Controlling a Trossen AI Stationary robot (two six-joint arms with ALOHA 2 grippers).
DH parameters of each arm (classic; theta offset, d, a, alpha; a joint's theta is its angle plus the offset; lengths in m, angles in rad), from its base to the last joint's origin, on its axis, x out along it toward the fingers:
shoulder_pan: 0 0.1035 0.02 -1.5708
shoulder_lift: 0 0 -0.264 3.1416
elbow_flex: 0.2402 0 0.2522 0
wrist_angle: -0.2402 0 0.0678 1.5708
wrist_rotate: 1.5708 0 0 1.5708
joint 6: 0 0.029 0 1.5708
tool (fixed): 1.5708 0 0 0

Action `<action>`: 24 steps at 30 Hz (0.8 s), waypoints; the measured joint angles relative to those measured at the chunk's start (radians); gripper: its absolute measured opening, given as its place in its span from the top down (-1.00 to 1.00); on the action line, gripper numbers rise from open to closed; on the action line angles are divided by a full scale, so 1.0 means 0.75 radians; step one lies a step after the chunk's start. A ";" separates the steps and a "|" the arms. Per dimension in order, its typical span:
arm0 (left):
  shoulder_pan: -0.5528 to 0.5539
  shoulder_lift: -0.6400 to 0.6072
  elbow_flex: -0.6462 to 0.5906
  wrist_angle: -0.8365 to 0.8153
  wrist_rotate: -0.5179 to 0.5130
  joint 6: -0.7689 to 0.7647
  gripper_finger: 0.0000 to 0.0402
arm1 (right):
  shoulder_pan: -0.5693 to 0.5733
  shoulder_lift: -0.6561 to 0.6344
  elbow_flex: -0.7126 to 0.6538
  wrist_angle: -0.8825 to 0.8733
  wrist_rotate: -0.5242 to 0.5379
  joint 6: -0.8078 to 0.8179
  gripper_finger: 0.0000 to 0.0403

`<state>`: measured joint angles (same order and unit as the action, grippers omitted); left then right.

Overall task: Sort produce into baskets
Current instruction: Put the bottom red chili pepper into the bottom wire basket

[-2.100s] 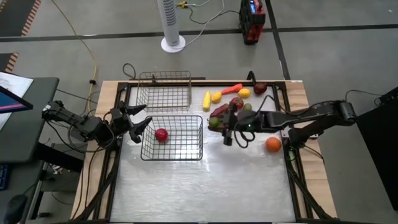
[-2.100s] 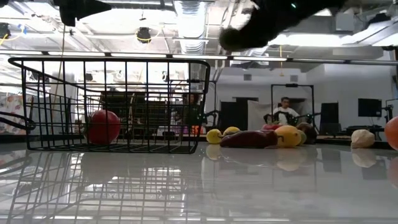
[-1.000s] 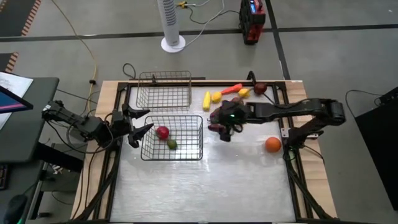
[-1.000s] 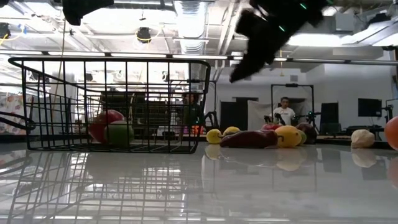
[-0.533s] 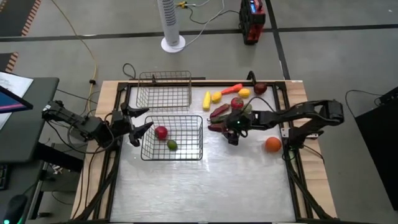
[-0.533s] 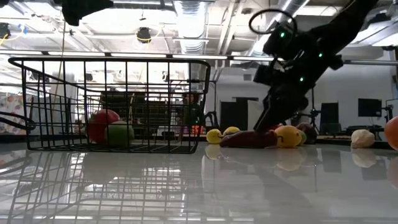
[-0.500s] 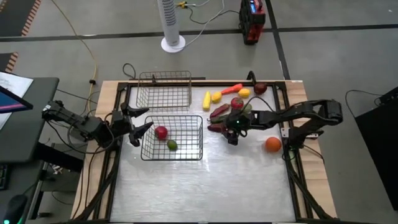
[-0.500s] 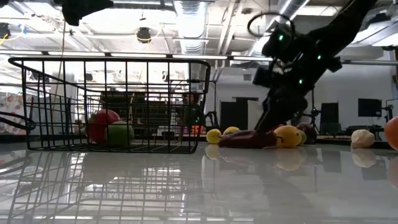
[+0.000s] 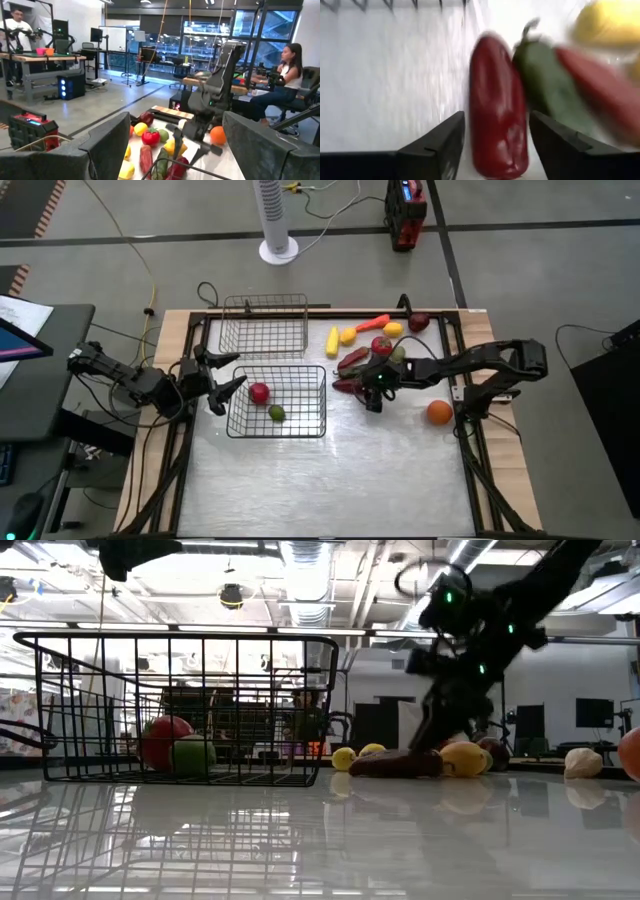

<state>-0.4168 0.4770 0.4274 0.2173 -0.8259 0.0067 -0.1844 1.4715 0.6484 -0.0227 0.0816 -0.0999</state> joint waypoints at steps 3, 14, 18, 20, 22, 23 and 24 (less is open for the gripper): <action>0.000 0.000 0.000 0.011 -0.002 0.012 -0.51 | 0.005 -0.110 0.096 -0.128 0.035 -0.031 -0.07; 0.000 0.000 0.000 0.016 -0.011 0.014 -0.51 | 0.049 -0.258 0.430 -0.326 0.044 -0.209 0.29; -0.001 0.000 0.000 0.004 -0.011 0.013 -0.51 | 0.017 -0.159 0.364 -0.392 -0.025 -0.116 0.12; -0.001 0.000 0.000 0.003 -0.011 0.012 -0.51 | 0.009 -0.110 0.324 -0.386 -0.037 -0.076 -0.03; -0.001 0.001 0.000 0.001 -0.011 0.004 -0.51 | 0.007 -0.068 0.289 -0.355 -0.038 -0.044 -0.19; -0.001 0.000 0.000 0.000 -0.011 -0.002 -0.51 | 0.008 -0.048 0.262 -0.326 -0.039 -0.026 -0.26; -0.001 0.000 0.000 0.000 -0.011 -0.002 -0.51 | 0.008 -0.030 0.237 -0.299 -0.040 -0.009 -0.32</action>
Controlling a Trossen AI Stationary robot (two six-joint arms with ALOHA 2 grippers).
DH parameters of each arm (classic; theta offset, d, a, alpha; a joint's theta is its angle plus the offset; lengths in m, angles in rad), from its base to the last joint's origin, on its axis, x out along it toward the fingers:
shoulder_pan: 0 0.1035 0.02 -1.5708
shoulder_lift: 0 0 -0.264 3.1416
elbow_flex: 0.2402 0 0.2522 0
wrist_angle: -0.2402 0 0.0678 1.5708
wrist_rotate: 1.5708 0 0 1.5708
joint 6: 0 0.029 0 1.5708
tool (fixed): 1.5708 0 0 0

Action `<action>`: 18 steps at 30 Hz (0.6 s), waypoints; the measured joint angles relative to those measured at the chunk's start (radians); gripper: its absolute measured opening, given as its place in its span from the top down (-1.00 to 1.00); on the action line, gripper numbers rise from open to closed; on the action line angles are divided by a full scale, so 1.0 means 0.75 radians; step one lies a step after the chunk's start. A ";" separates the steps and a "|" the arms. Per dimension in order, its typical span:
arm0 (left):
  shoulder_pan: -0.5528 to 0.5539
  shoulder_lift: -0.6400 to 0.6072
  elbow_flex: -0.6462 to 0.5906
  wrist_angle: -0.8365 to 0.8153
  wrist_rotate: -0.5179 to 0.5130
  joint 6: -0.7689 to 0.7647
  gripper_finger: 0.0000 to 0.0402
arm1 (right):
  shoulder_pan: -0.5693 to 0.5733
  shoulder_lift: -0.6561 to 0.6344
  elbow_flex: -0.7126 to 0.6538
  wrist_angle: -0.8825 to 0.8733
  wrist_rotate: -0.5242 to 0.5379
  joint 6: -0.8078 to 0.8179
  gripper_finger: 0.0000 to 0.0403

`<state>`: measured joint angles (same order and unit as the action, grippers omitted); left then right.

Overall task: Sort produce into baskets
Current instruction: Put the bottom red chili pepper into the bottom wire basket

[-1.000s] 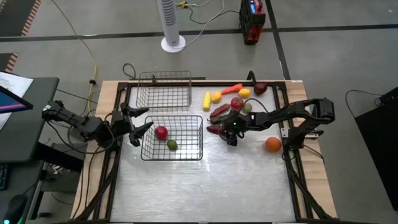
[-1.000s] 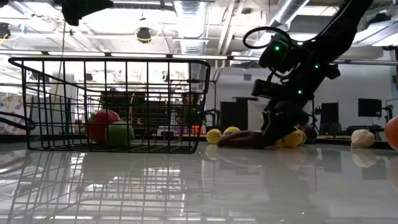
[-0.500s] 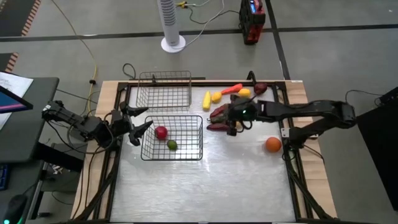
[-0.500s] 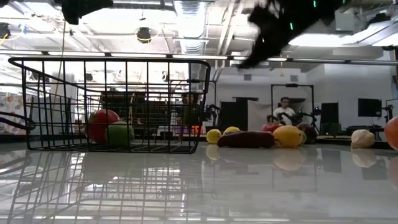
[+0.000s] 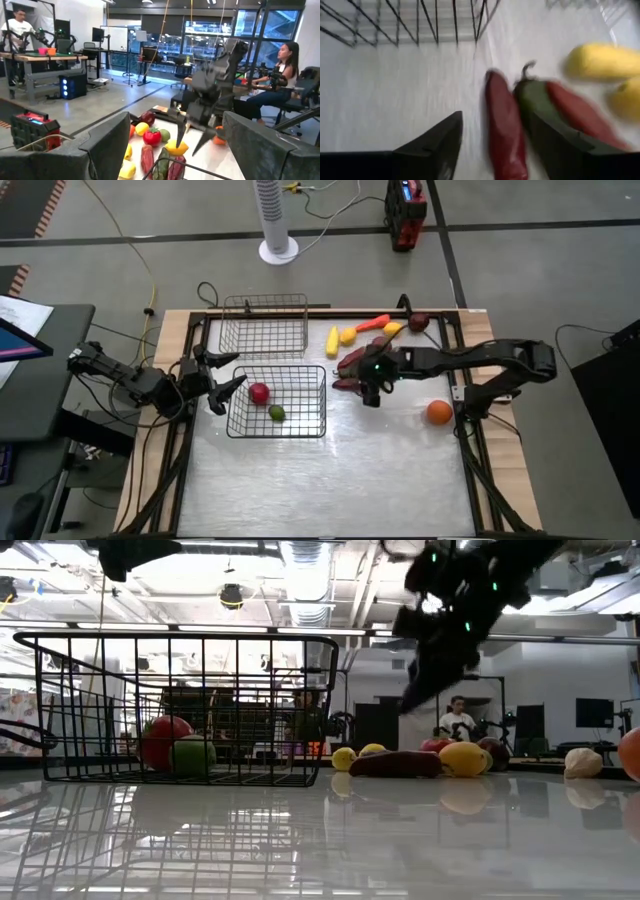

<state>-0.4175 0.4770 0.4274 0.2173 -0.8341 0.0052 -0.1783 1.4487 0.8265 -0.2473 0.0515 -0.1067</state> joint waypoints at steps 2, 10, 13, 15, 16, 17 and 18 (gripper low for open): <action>0.000 0.001 0.000 0.000 0.000 -0.001 -0.51 | -0.001 0.028 -0.042 0.067 0.000 0.016 -0.42; 0.000 0.001 0.000 0.000 0.000 -0.002 -0.51 | -0.010 0.101 -0.190 0.262 0.063 0.036 -0.56; 0.000 0.000 0.000 0.000 0.000 -0.002 -0.51 | -0.011 0.139 -0.216 0.303 0.103 0.026 -0.53; 0.000 0.000 0.000 0.001 0.000 -0.001 -0.51 | -0.010 0.168 -0.226 0.355 0.108 0.016 -0.51; 0.001 0.000 0.000 0.001 0.000 -0.001 -0.51 | -0.009 0.180 -0.231 0.388 0.108 0.008 -0.49; 0.000 0.000 0.000 0.001 0.000 0.000 -0.51 | -0.006 0.197 -0.235 0.413 0.108 0.006 -0.47; 0.000 0.000 0.000 0.001 0.000 0.000 -0.51 | -0.006 0.213 -0.236 0.426 0.109 0.006 -0.45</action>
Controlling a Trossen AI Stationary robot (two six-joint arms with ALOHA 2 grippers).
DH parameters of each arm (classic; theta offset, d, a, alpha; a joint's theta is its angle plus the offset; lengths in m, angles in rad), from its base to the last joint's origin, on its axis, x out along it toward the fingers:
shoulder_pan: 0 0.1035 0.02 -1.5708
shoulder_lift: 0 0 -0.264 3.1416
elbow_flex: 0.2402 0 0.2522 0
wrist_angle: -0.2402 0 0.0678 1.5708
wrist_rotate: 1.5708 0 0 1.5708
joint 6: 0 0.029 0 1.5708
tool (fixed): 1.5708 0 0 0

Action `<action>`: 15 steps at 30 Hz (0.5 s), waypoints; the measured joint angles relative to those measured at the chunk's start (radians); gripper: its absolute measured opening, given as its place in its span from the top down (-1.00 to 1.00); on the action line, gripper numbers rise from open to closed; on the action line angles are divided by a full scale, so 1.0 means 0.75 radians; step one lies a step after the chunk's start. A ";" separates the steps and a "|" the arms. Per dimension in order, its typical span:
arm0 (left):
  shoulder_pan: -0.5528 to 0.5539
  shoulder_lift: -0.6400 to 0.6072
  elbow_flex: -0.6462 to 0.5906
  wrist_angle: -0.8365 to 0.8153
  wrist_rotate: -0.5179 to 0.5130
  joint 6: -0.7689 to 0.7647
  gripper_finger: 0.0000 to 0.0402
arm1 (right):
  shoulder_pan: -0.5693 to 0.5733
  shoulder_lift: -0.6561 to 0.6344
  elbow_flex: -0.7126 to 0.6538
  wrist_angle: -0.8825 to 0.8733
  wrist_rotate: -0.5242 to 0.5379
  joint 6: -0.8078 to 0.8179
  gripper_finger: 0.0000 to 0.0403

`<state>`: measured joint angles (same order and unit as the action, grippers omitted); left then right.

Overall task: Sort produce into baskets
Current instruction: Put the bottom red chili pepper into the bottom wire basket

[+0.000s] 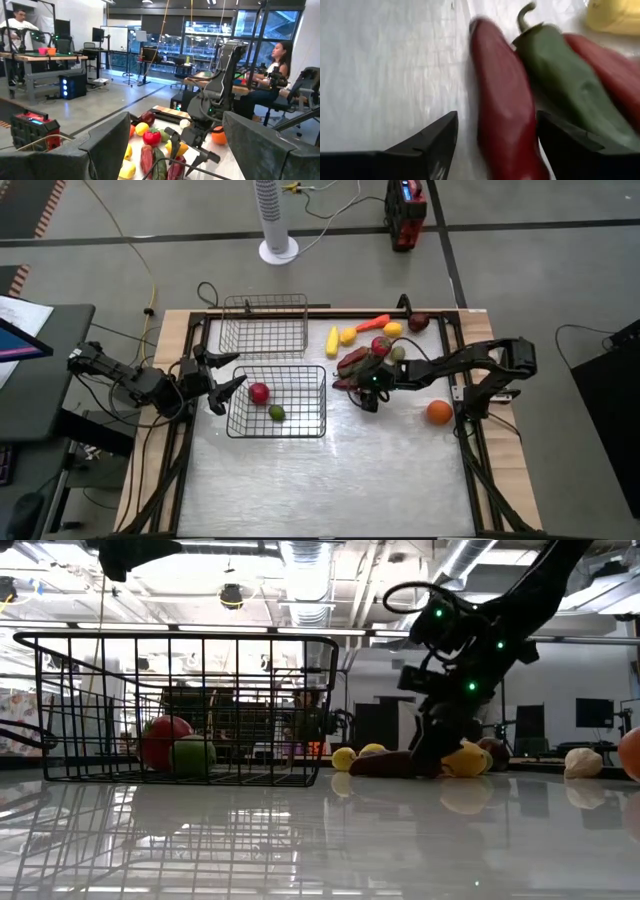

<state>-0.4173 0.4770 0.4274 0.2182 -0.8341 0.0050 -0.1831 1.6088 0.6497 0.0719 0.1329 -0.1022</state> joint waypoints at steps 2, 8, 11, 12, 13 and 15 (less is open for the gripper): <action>0.000 0.000 0.000 0.000 0.000 -0.001 -0.51 | -0.001 0.021 -0.001 0.024 -0.001 0.002 -0.39; 0.000 0.000 0.000 0.000 0.001 -0.001 -0.51 | -0.001 0.013 0.012 0.033 -0.003 -0.002 -0.05; 0.000 0.000 0.000 -0.001 0.000 -0.001 -0.51 | -0.005 -0.048 0.058 -0.070 0.003 -0.017 0.10; 0.000 0.000 0.000 0.000 0.000 -0.001 -0.51 | -0.005 -0.074 0.085 -0.122 0.015 -0.025 0.10; 0.000 0.000 0.000 0.000 0.000 -0.001 -0.51 | -0.005 -0.106 0.115 -0.188 0.042 -0.036 0.10; 0.000 0.000 0.000 0.001 0.000 0.000 -0.51 | 0.003 -0.170 0.187 -0.301 0.117 -0.069 0.10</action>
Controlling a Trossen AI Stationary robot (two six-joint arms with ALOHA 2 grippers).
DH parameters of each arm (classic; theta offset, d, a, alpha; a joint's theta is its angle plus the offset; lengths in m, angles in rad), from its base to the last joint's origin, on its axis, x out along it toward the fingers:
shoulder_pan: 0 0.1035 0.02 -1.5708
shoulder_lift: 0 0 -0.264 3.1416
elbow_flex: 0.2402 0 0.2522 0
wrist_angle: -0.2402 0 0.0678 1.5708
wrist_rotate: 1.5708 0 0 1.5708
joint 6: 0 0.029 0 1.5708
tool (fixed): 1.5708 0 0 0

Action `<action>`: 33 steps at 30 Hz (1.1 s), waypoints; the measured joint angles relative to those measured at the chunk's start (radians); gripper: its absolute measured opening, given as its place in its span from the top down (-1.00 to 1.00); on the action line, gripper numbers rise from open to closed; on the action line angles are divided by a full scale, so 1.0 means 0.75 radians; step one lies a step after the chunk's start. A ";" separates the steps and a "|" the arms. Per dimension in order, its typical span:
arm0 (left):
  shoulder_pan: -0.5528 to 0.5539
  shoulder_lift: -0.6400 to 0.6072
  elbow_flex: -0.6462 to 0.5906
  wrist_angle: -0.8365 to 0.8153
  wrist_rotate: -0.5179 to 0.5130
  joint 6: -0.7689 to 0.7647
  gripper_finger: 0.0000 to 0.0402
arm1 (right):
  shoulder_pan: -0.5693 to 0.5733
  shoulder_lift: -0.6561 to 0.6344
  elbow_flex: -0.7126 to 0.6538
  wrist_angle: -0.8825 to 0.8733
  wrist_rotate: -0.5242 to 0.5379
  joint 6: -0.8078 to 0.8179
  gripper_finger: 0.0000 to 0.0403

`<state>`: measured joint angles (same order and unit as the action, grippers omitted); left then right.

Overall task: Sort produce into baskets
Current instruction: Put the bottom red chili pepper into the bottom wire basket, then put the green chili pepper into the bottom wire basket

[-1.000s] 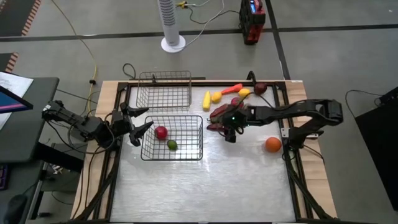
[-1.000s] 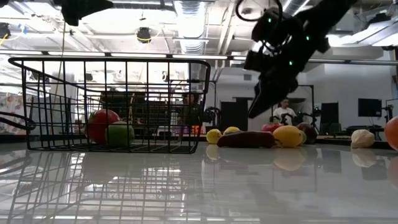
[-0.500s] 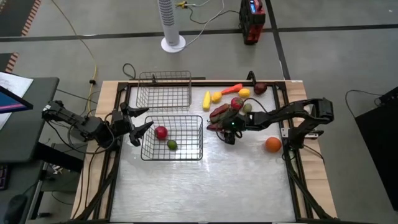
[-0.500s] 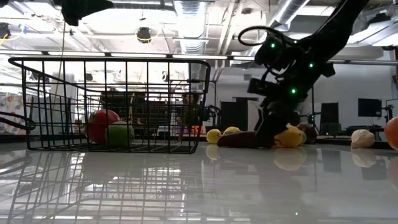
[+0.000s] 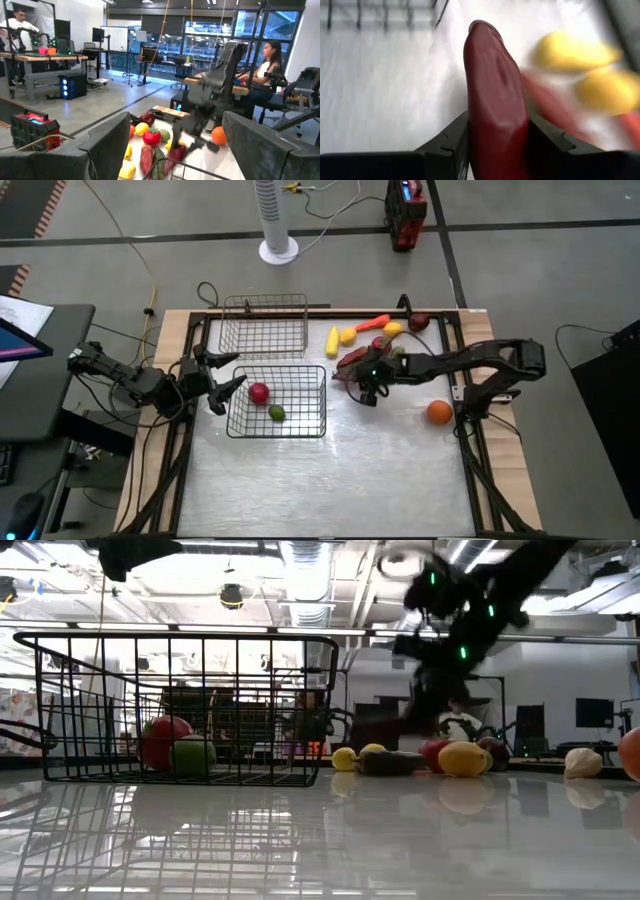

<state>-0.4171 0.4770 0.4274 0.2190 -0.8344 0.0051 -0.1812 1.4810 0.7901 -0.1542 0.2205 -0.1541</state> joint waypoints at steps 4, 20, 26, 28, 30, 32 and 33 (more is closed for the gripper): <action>0.000 -0.001 0.000 0.013 -0.001 0.014 -0.51 | 0.013 -0.124 0.163 -0.066 0.098 -0.074 0.05; 0.000 -0.001 0.000 0.004 -0.013 0.004 -0.51 | 0.236 0.148 0.511 0.056 -0.156 -0.150 -0.21; 0.000 0.000 0.000 -0.014 -0.013 -0.003 -0.51 | 0.187 0.110 0.552 -0.301 -0.029 -0.022 -0.21; 0.000 -0.001 0.000 -0.014 -0.013 -0.003 -0.51 | 0.160 0.084 0.488 -0.330 -0.046 0.027 -0.21; 0.000 0.000 0.000 -0.014 -0.013 -0.003 -0.51 | 0.138 0.041 0.402 -0.334 -0.029 0.055 -0.21; 0.000 0.000 0.000 -0.014 -0.012 -0.010 -0.51 | 0.121 -0.005 0.308 -0.285 0.004 0.083 -0.21; 0.000 0.000 0.000 -0.015 -0.012 -0.014 -0.51 | 0.113 -0.026 0.261 -0.266 0.016 0.099 -0.21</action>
<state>-0.4171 0.4770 0.4274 0.2081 -0.8436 -0.0051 -0.0968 1.4613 0.9862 -0.3540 0.2323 -0.0799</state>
